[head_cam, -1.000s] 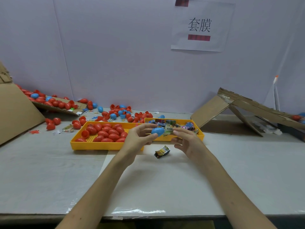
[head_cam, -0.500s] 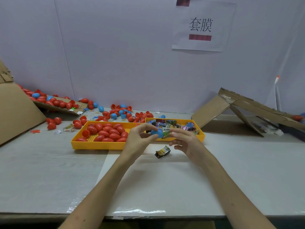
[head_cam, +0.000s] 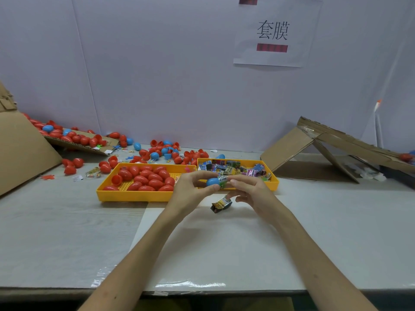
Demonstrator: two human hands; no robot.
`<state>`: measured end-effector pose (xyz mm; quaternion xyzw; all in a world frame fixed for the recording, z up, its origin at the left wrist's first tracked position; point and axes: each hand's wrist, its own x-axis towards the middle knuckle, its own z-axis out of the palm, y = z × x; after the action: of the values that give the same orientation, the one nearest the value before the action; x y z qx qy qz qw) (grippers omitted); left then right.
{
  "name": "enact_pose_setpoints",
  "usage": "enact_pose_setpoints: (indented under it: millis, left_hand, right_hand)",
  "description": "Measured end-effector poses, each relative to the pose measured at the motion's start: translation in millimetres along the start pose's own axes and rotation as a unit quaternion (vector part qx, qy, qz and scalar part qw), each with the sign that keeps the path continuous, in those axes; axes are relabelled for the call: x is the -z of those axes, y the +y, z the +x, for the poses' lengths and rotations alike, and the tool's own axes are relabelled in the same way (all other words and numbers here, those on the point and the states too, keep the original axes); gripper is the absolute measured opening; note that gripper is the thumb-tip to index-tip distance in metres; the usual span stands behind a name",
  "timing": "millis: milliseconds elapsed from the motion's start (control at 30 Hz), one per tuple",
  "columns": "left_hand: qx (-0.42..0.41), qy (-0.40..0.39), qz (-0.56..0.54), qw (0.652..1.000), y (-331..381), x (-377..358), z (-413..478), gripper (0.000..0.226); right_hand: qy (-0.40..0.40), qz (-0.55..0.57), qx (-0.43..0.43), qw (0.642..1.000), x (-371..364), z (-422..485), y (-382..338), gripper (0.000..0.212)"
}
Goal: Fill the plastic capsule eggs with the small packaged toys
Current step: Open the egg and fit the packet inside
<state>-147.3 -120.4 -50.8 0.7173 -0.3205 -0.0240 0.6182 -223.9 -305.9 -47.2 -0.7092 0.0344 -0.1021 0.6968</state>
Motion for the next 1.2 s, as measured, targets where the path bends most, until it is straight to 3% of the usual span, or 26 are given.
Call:
enact_pose_setpoints:
  millis: [200,300,733,867,1200]
  left_hand:
    - [0.0,-0.018,0.014,1.0,1.4,-2.4,-1.5,0.021]
    - [0.004,-0.02,0.017,1.0,1.9,-3.0,-1.4,0.021]
    - [-0.001,-0.029,0.022,0.999,2.3,-3.6,-2.4,0.023]
    - [0.011,-0.022,0.01,1.0,1.9,-3.1,-1.9,0.042]
    - [0.015,-0.02,0.005,1.0,1.9,-3.3,-1.6,0.027]
  right_hand:
    - [0.066,-0.092,0.081,0.99,-1.7,-0.6,3.2,0.007]
    - [0.077,-0.1,0.111,0.986,-1.0,-0.4,3.0,0.012]
    - [0.043,-0.111,0.133,0.984,-3.6,0.2,5.3,0.008]
    - [0.05,-0.107,0.136,0.984,-4.8,0.2,4.3,0.007]
    - [0.047,-0.097,0.158,0.982,-6.6,-2.5,1.2,0.008]
